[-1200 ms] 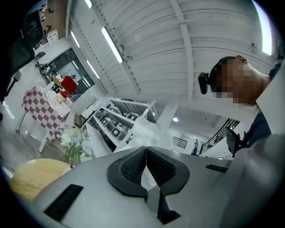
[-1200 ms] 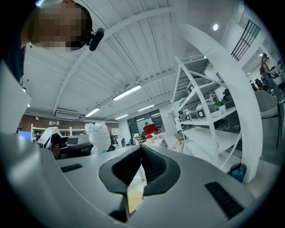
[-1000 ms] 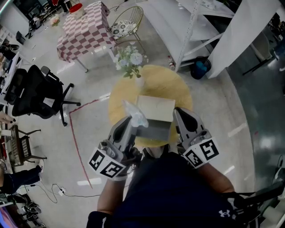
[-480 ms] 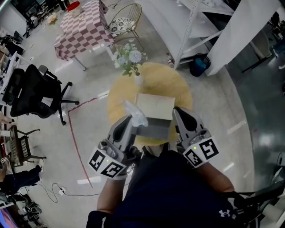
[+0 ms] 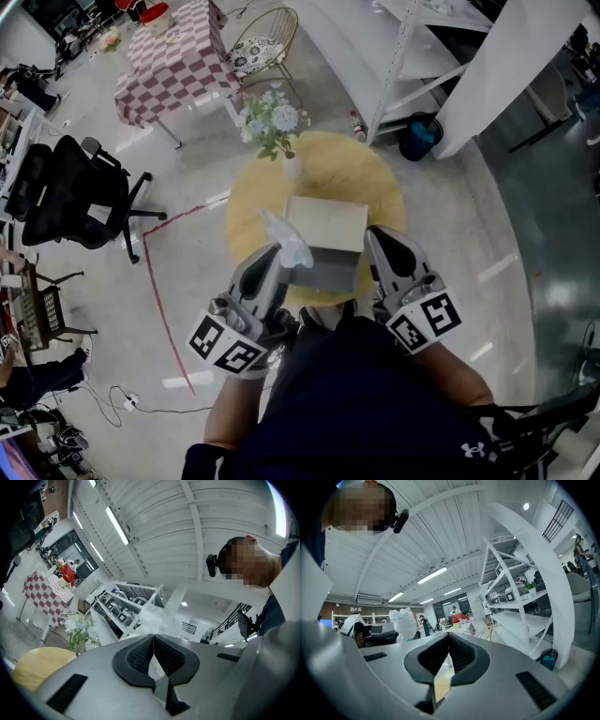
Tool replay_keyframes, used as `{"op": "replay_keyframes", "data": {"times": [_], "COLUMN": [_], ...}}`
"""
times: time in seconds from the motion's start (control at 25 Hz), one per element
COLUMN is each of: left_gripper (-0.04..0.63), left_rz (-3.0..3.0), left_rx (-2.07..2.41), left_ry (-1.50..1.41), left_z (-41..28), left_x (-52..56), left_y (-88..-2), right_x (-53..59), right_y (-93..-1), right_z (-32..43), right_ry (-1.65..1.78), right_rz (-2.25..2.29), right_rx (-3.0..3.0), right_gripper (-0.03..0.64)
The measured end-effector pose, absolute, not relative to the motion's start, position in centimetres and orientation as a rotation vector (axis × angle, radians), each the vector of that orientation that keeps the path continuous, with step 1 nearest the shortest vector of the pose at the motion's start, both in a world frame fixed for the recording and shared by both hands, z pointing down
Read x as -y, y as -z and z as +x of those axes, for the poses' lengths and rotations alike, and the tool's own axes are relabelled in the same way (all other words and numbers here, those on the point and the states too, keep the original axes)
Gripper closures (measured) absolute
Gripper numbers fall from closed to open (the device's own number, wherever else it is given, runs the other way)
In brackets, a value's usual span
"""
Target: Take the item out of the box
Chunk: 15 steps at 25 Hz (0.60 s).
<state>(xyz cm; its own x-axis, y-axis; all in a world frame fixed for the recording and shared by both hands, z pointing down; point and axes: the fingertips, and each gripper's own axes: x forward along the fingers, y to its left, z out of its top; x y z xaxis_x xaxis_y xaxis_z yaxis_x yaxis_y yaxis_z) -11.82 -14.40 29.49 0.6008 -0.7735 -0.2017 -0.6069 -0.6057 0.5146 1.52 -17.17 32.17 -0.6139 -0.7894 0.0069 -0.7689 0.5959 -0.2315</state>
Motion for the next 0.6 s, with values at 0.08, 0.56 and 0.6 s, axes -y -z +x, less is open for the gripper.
{"op": "replay_keyframes", "data": {"times": [0.08, 0.56, 0.6], "left_gripper": [0.577, 0.577, 0.577], "left_rz": [2.436, 2.446, 2.447], "left_rx": [1.105, 1.085, 1.085], "left_ry": [0.576, 0.571, 0.571], "left_z": [-11.82, -11.59, -11.63], "left_x": [14.37, 13.94, 13.92], "left_y": [-29.57, -29.36, -29.35], "right_x": [17.14, 16.54, 16.54], "right_y": [-32.25, -32.04, -32.03], "right_z": [1.46, 1.05, 1.03], "right_ry": [0.324, 0.306, 0.306], "right_rz": [-1.33, -1.321, -1.321], "right_rx": [-2.721, -2.736, -2.736], "right_gripper": [0.605, 0.605, 0.605]}}
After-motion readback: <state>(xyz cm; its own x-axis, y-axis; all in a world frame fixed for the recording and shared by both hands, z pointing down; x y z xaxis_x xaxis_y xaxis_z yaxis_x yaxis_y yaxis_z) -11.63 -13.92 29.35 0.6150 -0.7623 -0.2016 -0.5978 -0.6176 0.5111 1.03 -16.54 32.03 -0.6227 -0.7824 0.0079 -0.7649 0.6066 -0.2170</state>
